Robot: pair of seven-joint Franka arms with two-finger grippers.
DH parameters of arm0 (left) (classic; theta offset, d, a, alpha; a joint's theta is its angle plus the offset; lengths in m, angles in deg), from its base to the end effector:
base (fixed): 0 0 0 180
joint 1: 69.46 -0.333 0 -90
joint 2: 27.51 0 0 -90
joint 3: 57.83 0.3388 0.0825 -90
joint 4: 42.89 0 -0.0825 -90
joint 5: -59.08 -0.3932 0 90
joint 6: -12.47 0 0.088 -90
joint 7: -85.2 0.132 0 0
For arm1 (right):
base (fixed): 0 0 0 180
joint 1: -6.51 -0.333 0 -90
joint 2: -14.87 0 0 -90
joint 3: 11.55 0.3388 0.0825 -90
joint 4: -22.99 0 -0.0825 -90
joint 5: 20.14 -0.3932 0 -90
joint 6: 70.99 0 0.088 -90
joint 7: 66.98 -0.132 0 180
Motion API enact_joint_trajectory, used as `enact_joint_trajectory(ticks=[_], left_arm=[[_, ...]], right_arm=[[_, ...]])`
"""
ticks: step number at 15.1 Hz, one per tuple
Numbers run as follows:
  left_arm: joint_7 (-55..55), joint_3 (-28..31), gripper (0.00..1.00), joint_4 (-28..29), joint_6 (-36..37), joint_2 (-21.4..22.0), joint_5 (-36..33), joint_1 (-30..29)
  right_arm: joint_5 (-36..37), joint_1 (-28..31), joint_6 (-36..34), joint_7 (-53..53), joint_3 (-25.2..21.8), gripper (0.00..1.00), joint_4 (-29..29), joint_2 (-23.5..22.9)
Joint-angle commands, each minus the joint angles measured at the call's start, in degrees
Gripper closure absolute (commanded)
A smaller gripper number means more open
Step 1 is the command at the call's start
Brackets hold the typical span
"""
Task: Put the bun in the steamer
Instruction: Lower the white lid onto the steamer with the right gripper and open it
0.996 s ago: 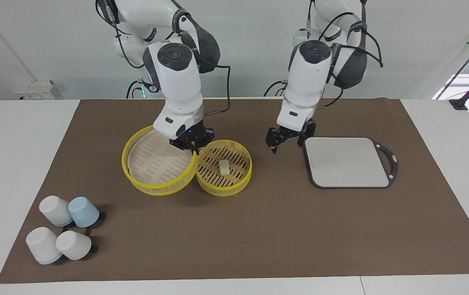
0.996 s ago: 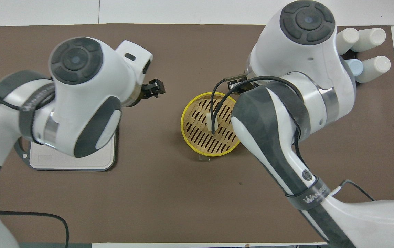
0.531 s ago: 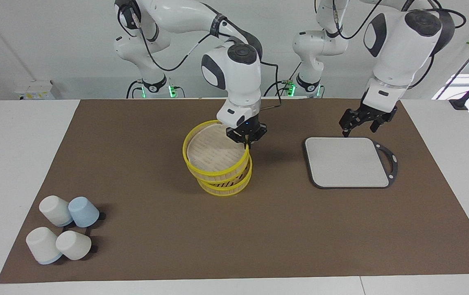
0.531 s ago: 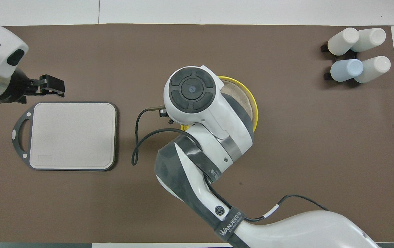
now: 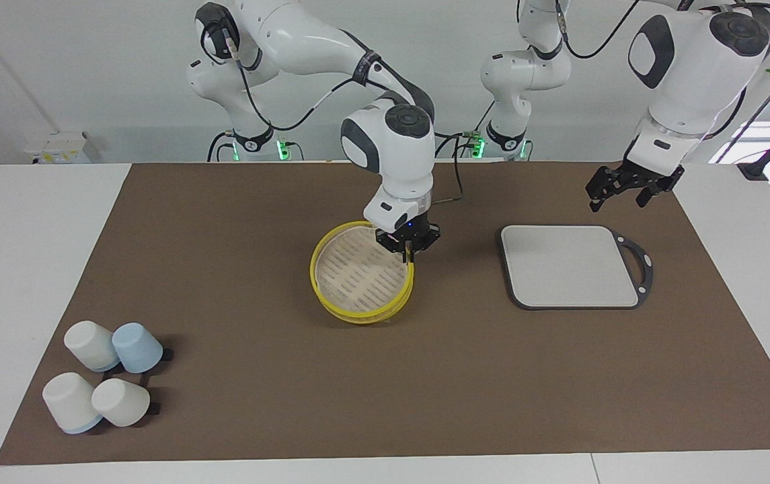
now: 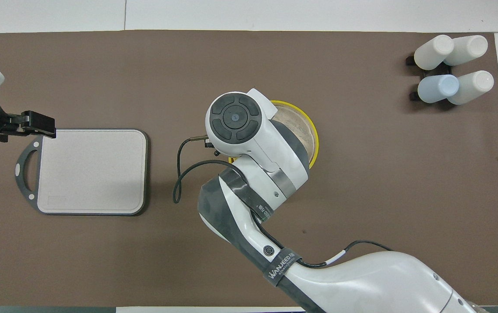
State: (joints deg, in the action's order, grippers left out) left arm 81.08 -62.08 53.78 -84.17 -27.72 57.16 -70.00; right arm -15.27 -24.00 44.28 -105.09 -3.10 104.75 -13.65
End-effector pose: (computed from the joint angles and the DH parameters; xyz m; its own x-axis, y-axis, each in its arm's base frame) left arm 0.5705 -0.0329 0.5740 1.0000 0.0032 -0.0019 0.0032 -0.9994 -0.0332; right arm 0.5838 0.4394 0.4115 0.9966 0.0246 0.0787 0.0286 -0.9984 -0.0494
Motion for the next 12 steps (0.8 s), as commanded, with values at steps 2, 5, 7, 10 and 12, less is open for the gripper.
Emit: enact_joint_trajectory(ticks=[2, 5, 7, 10, 12], left_arm=[[0.9, -0.2, 0.00, 2.2, -0.2, 2.4, 0.0, -0.4], [0.9, -0.2, 0.00, 2.4, -0.3, 2.4, 0.0, -0.5], [0.9, -0.2, 0.00, 2.6, -0.2, 2.6, 0.1, -0.5], [0.9, -0.2, 0.00, 3.4, -0.4, 3.2, 0.9, -0.6], [0.9, -0.2, 0.00, 5.2, -0.8, 4.5, 0.9, -0.6]], right_arm=[[0.9, 0.4, 1.5, -0.1, 0.2, 0.86, 2.9, 1.5], [0.6, 1.0, 4.8, -0.2, 0.3, 0.87, 5.6, 2.2], [0.1, 1.0, 6.9, -0.3, 0.3, 0.87, 8.2, 3.1], [-0.2, 1.1, 8.6, -0.4, 0.3, 0.81, 9.3, 3.3], [-0.3, 1.9, 9.5, -0.3, 0.3, 0.79, 10.1, 3.4]])
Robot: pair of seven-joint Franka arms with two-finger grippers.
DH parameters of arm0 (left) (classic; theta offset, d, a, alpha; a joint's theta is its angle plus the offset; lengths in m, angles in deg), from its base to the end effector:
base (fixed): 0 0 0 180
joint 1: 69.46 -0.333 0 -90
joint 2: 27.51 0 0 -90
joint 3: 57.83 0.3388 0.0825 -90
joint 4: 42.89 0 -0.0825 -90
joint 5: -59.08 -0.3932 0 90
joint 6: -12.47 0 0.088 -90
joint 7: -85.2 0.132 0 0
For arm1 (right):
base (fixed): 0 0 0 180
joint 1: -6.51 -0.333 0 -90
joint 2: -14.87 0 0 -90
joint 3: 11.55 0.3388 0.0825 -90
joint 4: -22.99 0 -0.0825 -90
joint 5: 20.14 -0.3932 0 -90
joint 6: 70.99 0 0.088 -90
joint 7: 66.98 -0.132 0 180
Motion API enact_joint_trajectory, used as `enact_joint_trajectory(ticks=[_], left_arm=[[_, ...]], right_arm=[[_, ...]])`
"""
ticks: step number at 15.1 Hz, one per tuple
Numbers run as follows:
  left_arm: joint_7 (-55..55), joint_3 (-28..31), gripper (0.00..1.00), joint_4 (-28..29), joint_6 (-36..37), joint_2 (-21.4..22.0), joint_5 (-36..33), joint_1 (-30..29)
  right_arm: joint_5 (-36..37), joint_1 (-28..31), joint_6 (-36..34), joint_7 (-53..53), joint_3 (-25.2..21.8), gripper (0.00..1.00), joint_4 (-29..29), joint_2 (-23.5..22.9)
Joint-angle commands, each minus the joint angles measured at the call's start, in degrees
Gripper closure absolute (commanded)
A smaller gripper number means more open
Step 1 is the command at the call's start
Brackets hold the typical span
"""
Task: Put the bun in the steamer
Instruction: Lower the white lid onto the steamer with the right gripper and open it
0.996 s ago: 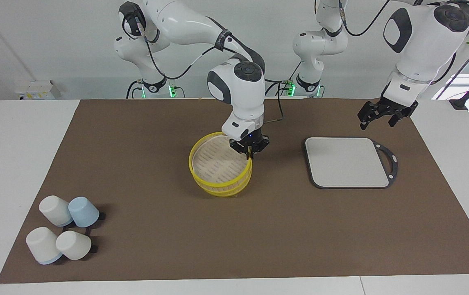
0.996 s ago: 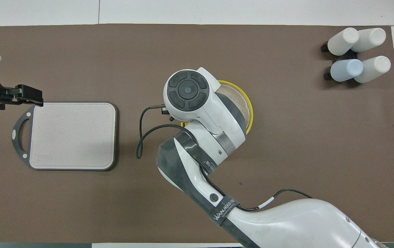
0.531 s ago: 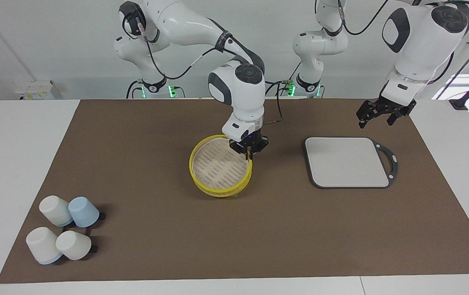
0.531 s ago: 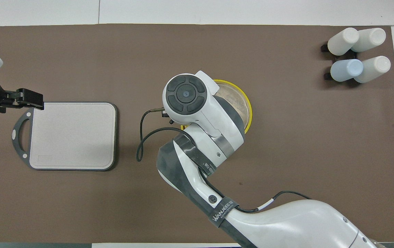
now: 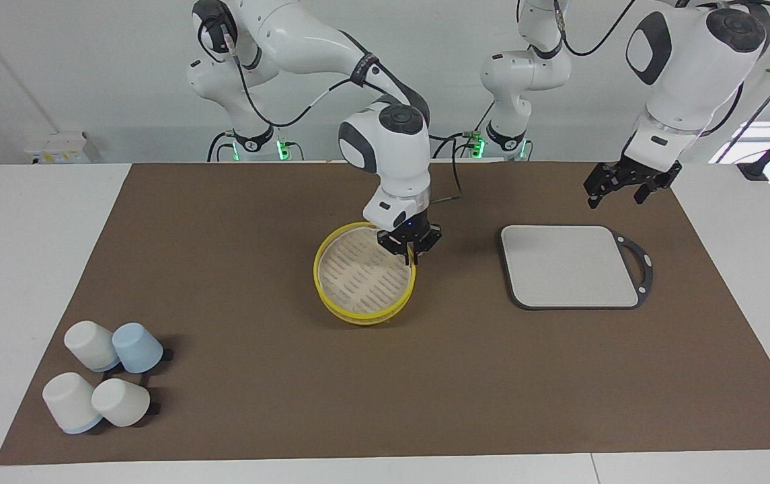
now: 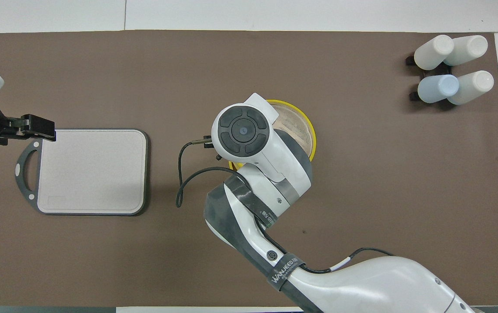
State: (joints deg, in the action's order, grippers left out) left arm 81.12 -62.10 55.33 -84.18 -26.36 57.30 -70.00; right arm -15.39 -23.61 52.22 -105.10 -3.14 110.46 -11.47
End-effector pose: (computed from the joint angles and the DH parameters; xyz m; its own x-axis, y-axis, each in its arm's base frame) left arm 0.5621 -0.0332 0.5743 1.0000 0.0025 -0.0051 0.0023 -0.9995 -0.0328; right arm 0.5802 0.4356 0.4037 0.9901 0.0192 0.1393 0.0327 -0.9949 -0.0953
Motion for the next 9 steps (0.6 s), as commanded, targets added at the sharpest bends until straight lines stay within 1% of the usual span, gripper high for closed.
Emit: enact_joint_trajectory(ticks=[1, 3, 6, 9], left_arm=[[0.9, -0.2, 0.00, 4.3, -1.0, 3.6, 0.7, -0.9], [1.2, -0.3, 0.00, 4.3, -1.0, 3.9, 0.7, -1.2], [1.3, -0.4, 0.00, 4.1, -1.0, 3.9, 1.0, -1.2], [1.4, -0.3, 0.00, 3.9, -0.9, 3.9, 4.2, -2.4]], right_arm=[[-0.2, 1.6, 1.6, -0.3, 0.4, 0.79, 4.6, 1.3], [-0.2, 1.6, 1.6, -0.3, 0.4, 0.75, 4.6, 1.4], [-1.4, 1.6, 1.7, -0.4, 0.4, 0.74, 3.9, 1.3], [-3.5, 1.1, 3.5, -0.8, 0.4, 0.73, 3.7, 1.0]])
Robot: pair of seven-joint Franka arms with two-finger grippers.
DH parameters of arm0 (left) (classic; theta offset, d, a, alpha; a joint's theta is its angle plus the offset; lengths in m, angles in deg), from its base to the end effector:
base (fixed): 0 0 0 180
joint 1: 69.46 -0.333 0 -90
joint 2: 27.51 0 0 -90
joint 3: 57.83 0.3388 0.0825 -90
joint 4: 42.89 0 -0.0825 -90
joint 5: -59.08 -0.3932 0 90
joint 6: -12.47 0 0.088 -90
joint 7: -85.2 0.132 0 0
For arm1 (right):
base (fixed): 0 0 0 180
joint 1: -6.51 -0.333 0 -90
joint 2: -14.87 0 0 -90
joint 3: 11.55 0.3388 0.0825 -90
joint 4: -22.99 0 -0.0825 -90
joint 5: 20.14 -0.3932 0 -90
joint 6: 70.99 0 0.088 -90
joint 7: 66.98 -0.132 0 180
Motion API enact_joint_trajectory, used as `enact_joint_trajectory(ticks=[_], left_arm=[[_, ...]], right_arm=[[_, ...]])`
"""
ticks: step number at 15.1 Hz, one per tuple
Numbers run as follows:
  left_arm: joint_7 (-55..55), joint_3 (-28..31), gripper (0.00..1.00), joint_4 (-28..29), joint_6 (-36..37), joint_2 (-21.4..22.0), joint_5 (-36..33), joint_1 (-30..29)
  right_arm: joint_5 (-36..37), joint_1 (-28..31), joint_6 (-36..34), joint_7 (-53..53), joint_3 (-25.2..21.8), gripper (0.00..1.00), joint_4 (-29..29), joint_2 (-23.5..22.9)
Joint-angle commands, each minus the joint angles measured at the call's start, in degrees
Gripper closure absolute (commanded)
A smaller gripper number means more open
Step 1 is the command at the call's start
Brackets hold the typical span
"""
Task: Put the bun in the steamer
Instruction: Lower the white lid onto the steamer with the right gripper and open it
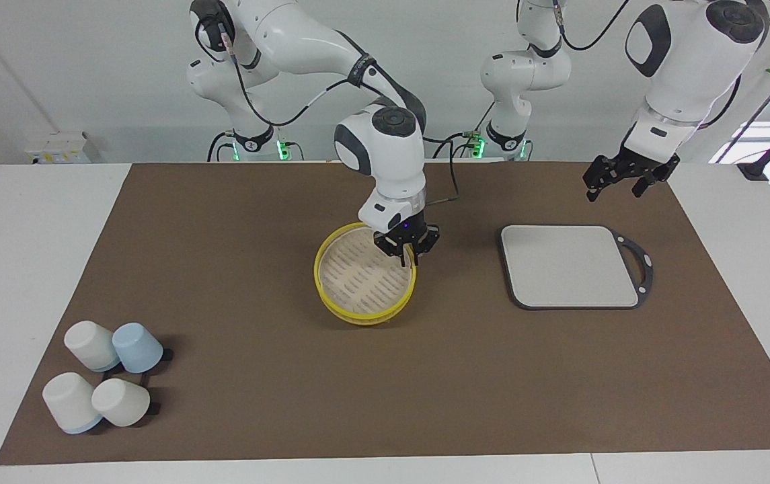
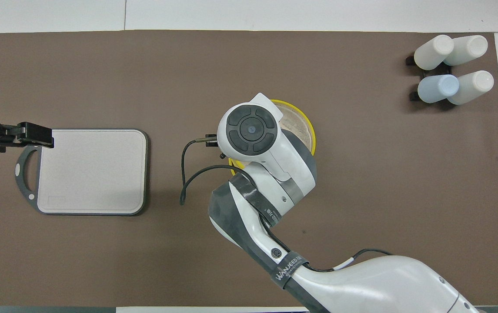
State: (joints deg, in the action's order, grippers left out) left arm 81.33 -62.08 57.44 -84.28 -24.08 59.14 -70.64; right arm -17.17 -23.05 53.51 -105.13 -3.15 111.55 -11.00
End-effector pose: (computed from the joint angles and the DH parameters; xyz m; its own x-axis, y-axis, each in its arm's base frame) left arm 0.5492 -0.0306 0.5785 0.9999 0.0142 -0.0025 0.0142 -0.9999 -0.0036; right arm 0.5815 0.4308 0.4026 0.9913 -0.0063 0.1312 0.0101 -0.9922 -0.1240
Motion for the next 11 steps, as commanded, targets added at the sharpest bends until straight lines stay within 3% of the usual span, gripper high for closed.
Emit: enact_joint_trajectory(ticks=[1, 9, 11], left_arm=[[1.2, -0.3, 0.00, 1.8, -0.7, 1.6, 2.6, -1.7], [1.3, -0.3, 0.00, 1.7, -0.7, 1.5, 2.6, -1.8], [1.2, -0.3, 0.00, 1.8, -0.8, 1.5, 2.5, -1.8]], right_arm=[[-2.1, 0.6, 2.7, -0.8, 0.4, 0.73, 2.6, 0.6], [-2.1, 0.4, -0.6, -2.1, 0.4, 0.72, 2.7, 0.9], [-2.0, 0.4, -1.4, -2.1, 0.4, 0.81, 2.7, 1.2]])
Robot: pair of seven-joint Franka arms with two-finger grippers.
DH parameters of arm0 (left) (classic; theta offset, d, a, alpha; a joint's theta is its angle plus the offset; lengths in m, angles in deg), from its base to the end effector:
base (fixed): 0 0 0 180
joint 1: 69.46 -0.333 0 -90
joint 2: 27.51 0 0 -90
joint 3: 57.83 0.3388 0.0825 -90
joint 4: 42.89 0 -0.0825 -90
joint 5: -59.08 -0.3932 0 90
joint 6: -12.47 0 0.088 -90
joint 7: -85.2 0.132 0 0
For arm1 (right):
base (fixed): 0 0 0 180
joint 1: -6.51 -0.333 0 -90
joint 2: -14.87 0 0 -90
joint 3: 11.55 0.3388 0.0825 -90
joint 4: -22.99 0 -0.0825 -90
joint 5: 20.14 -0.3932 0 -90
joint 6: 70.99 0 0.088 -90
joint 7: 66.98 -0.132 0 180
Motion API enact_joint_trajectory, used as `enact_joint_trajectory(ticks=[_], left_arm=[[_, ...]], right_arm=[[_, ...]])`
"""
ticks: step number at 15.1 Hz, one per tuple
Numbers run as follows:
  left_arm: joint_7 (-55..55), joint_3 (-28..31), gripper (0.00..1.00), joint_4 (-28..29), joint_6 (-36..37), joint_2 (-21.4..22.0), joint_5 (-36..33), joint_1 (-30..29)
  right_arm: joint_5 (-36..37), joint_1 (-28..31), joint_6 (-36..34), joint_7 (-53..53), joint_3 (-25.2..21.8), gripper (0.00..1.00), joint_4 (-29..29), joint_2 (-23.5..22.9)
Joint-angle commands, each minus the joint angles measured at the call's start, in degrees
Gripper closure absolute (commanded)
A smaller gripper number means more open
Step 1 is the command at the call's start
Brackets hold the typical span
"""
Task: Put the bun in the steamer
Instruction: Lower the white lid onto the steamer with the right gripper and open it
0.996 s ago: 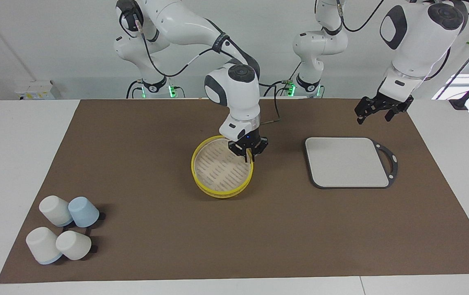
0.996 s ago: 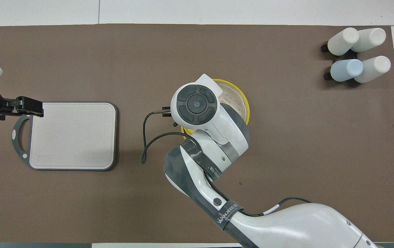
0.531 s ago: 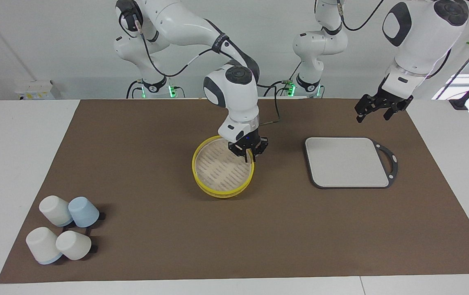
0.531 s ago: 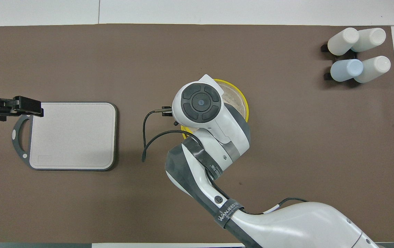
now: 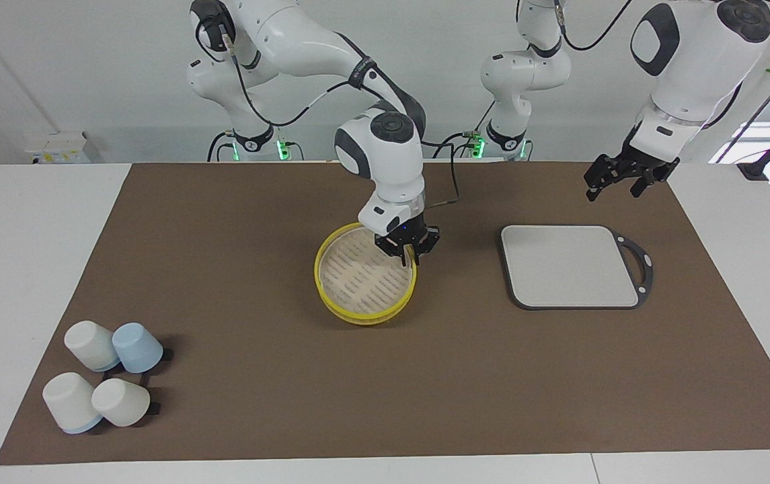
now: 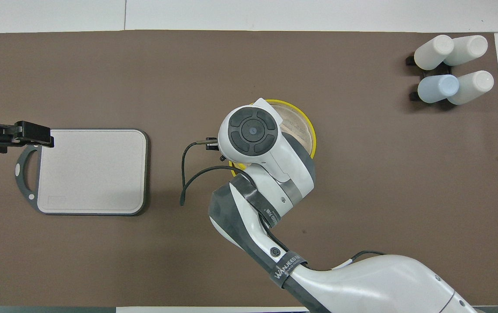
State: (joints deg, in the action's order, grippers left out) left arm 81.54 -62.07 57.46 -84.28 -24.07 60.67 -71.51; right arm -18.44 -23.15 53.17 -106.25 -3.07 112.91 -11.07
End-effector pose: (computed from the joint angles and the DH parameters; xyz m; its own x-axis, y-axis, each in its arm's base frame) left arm 0.5494 -0.0254 0.5784 0.9996 0.0290 -0.0045 0.0291 -0.9993 0.0229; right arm 0.5745 0.4308 0.3893 0.9953 -0.0300 0.0916 -0.0186 -0.9922 -0.1237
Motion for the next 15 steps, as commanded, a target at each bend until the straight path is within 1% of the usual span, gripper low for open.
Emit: enact_joint_trajectory(ticks=[1, 6, 8, 11, 12, 15], left_arm=[[1.0, -0.3, 0.00, 1.8, -0.9, 1.5, 1.0, -0.9], [1.1, -0.4, 0.00, 1.7, -1.0, 1.5, 1.0, -0.8], [1.1, -0.4, 0.00, 1.8, -0.9, 1.5, 1.0, -0.8], [1.1, -0.4, 0.00, 1.8, -1.0, 1.5, 1.0, -0.8], [1.1, -0.4, 0.00, 1.8, -1.0, 1.5, 1.0, -0.8], [1.1, -0.4, 0.00, 1.8, -1.0, 1.5, 1.0, -0.8]], right_arm=[[-0.7, 0.5, -1.1, -1.0, 0.3, 0.82, 1.3, 1.4], [0.1, -0.7, -2.8, -2.9, 0.1, 0.88, 1.0, 1.6], [0.5, -2.0, -2.8, -5.4, 0.0, 0.89, 1.0, 1.7], [2.3, -2.2, -2.8, -5.4, 0.1, 0.89, 1.0, 1.7], [2.3, -2.9, -2.8, -5.4, 0.0, 0.89, 1.0, 1.7], [2.5, -2.4, -1.6, -3.9, 0.1, 0.89, 1.2, 1.6]])
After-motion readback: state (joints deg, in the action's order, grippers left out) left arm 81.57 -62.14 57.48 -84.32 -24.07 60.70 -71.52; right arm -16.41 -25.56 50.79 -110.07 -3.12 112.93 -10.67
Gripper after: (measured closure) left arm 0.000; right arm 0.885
